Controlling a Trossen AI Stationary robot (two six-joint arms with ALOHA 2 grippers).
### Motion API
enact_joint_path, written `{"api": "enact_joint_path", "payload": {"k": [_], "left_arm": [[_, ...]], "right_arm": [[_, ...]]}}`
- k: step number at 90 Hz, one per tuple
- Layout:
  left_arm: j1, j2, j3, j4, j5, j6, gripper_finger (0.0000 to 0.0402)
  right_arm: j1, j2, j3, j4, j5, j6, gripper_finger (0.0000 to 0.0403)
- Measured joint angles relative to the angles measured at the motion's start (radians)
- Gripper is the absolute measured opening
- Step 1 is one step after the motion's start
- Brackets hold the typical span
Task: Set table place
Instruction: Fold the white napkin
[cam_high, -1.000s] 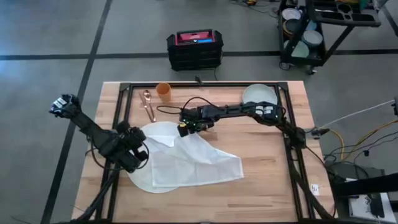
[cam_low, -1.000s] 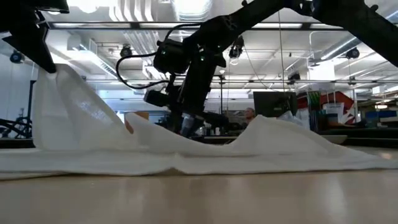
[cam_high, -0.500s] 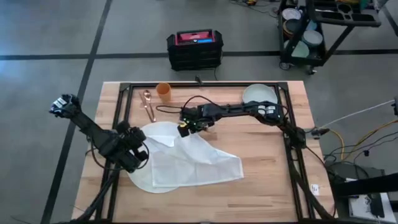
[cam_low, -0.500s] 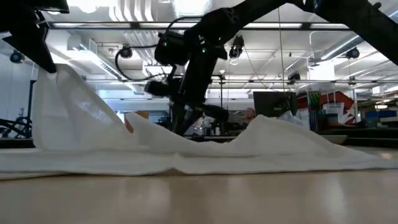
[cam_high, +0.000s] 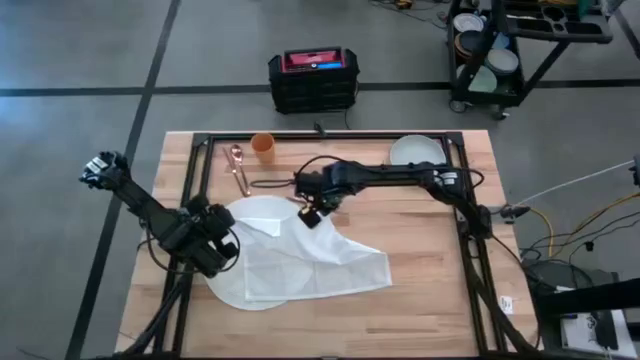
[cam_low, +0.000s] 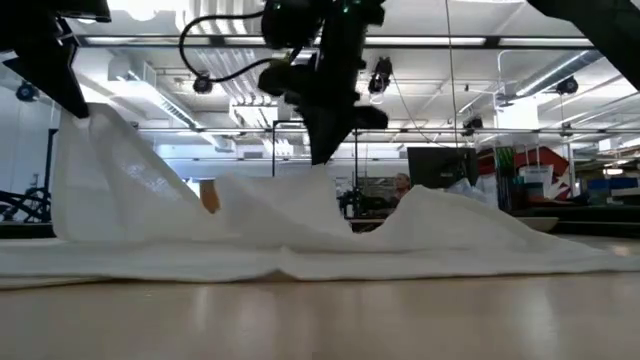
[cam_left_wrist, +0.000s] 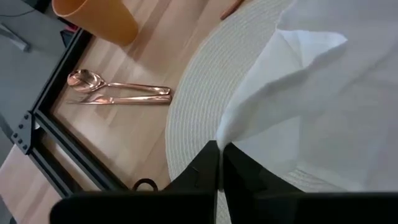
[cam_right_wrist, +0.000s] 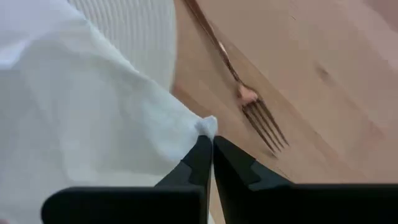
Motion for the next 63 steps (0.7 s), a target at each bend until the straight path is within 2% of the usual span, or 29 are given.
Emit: {"api": "enact_joint_path", "payload": {"k": [35, 63], "left_arm": [[0.001, 0.000, 0.000, 0.009, 0.000, 0.005, 0.0000], [0.001, -0.001, 0.000, 0.022, 0.000, 0.054, 0.0000]], "right_arm": [[0.042, -0.174, -0.015, -0.252, 0.179, 0.001, 0.0000], [0.041, -0.277, -0.152, -0.297, 0.221, 0.019, 0.0000]]}}
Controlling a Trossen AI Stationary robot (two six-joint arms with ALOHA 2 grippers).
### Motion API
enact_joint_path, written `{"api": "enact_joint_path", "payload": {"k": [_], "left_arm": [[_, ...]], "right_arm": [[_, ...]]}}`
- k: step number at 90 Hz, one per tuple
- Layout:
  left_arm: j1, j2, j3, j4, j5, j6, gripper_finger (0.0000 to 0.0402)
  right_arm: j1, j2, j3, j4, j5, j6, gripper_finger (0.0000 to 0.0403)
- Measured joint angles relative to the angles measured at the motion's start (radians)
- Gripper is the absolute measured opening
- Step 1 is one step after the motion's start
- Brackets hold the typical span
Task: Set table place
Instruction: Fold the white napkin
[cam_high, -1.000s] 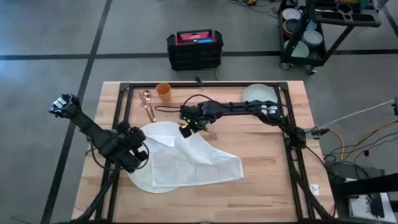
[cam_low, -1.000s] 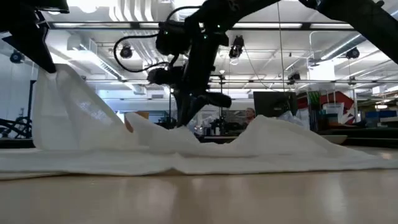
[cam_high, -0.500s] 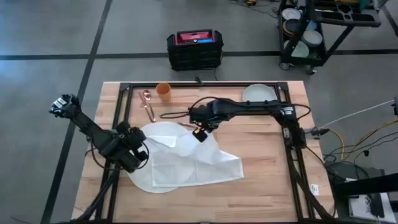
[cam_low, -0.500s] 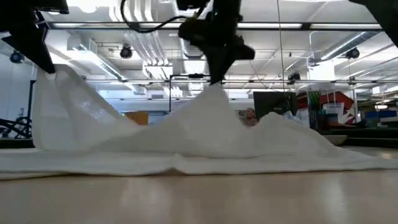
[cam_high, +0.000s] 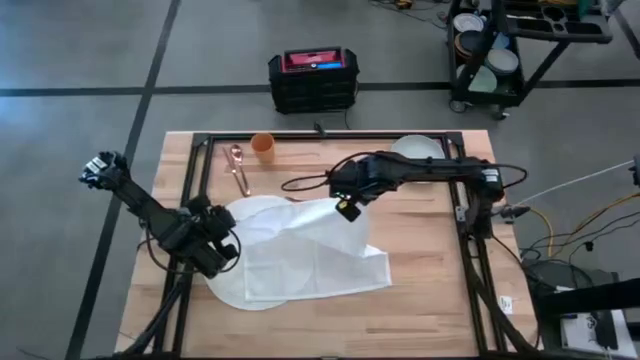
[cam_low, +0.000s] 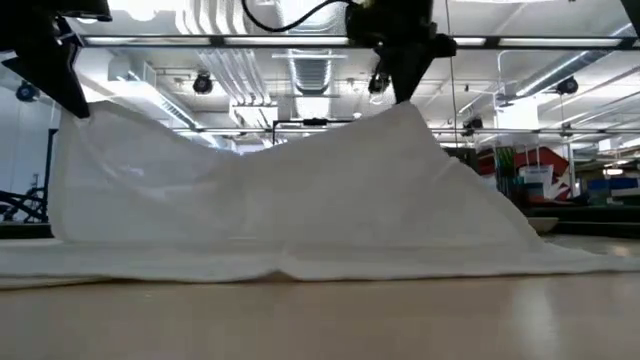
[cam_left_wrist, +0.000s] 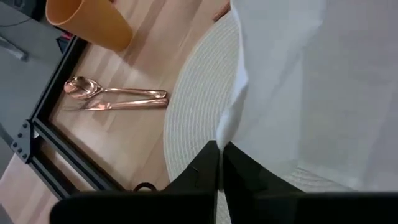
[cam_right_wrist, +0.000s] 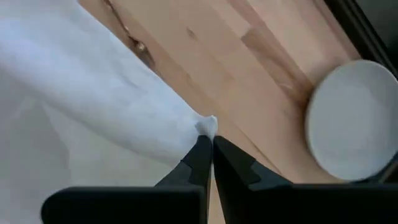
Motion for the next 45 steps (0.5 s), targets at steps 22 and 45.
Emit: {"api": "enact_joint_path", "payload": {"k": [22, 45], "left_arm": [[0.002, 0.000, 0.000, 0.005, 0.000, 0.035, 0.0000], [0.055, -0.001, 0.016, 0.006, -0.004, 0.069, 0.0000]], "right_arm": [[-0.003, -0.057, -0.092, -0.005, 0.018, 0.008, 0.0000], [-0.022, -0.100, -0.138, -0.007, 0.048, -0.009, 0.0000]]}}
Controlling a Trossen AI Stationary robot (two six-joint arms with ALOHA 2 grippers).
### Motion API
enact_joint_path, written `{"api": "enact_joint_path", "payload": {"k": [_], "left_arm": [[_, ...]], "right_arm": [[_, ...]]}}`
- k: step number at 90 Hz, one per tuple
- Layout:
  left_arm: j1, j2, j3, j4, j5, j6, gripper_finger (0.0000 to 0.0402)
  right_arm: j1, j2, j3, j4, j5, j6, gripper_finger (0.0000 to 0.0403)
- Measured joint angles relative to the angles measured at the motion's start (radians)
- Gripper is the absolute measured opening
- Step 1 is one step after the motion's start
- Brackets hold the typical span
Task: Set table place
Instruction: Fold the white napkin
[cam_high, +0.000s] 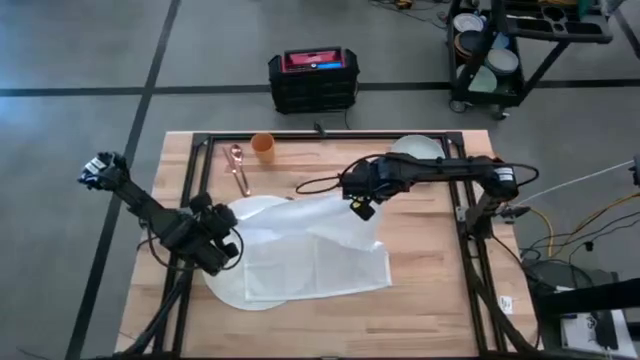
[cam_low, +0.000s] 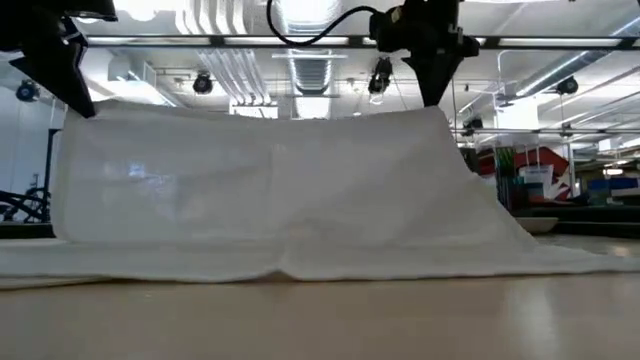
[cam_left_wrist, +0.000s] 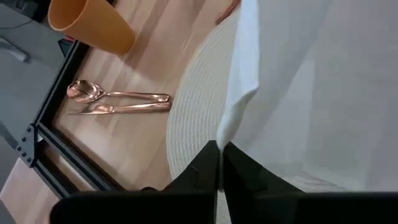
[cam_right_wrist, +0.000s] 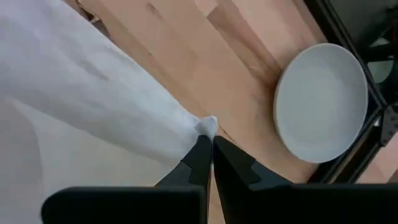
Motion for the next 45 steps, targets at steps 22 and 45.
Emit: {"api": "enact_joint_path", "payload": {"k": [22, 45], "left_arm": [[0.080, 0.000, 0.026, 0.003, -0.029, 0.085, 0.0000], [0.150, 0.000, 0.026, 0.006, -0.032, 0.175, 0.0000]], "right_arm": [[-0.033, -0.041, -0.029, -0.002, 0.020, -0.010, 0.0000], [-0.059, -0.056, -0.043, 0.001, 0.040, -0.036, 0.0000]]}}
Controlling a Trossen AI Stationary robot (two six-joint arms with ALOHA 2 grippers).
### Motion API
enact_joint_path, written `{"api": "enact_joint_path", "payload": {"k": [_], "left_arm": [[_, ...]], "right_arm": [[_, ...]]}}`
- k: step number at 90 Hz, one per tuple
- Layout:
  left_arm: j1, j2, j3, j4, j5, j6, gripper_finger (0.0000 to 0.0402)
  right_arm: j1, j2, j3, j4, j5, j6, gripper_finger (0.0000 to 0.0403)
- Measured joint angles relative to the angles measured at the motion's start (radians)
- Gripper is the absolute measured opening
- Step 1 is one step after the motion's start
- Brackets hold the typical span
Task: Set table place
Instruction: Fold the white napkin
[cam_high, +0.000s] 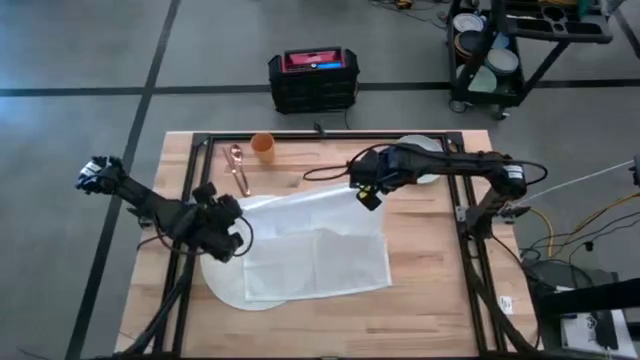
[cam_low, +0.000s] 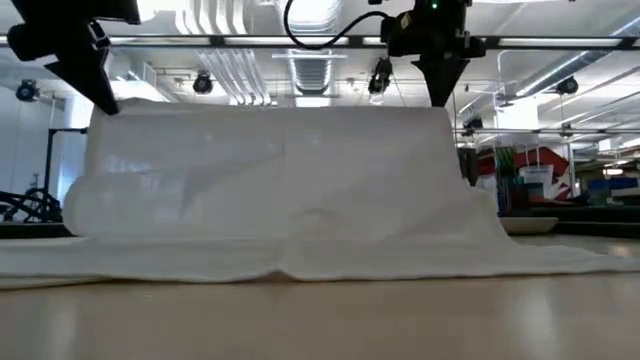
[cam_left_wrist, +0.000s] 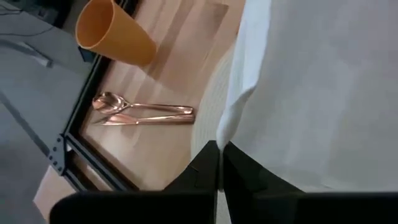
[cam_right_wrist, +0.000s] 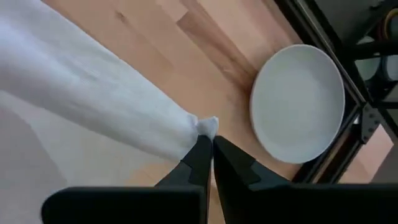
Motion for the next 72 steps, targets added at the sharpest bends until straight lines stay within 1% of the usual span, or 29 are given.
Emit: {"api": "enact_joint_path", "payload": {"k": [9, 20, 28, 47, 53, 58, 64, 72], "left_arm": [[0.024, 0.000, 0.000, -0.003, -0.007, 0.022, 0.0000], [0.054, 0.000, -0.002, -0.004, -0.071, 0.045, 0.0000], [0.079, 0.000, -0.002, -0.004, -0.094, 0.092, 0.0000], [0.125, 0.000, -0.002, 0.000, -0.096, 0.119, 0.0000], [0.126, 0.000, -0.003, 0.006, -0.096, 0.119, 0.0000], [0.125, 0.000, -0.003, 0.020, -0.094, 0.118, 0.0000], [0.126, 0.000, -0.003, 0.043, -0.080, 0.119, 0.0000], [0.125, 0.000, -0.003, 0.064, -0.077, 0.119, 0.0000]], "right_arm": [[-0.009, -0.003, -0.008, -0.001, 0.007, -0.017, 0.0000], [-0.027, -0.005, -0.019, -0.003, 0.021, -0.026, 0.0000], [-0.041, -0.005, -0.024, 0.000, 0.033, -0.035, 0.0000], [-0.063, -0.005, -0.025, 0.003, 0.032, -0.047, 0.0000], [-0.065, -0.005, -0.026, 0.007, 0.004, -0.050, 0.0000], [-0.064, -0.006, -0.035, 0.024, -0.021, -0.045, 0.0000], [-0.057, -0.006, -0.056, 0.062, -0.025, -0.015, 0.0000], [-0.058, -0.006, -0.100, 0.194, -0.042, 0.014, 0.0000]]}}
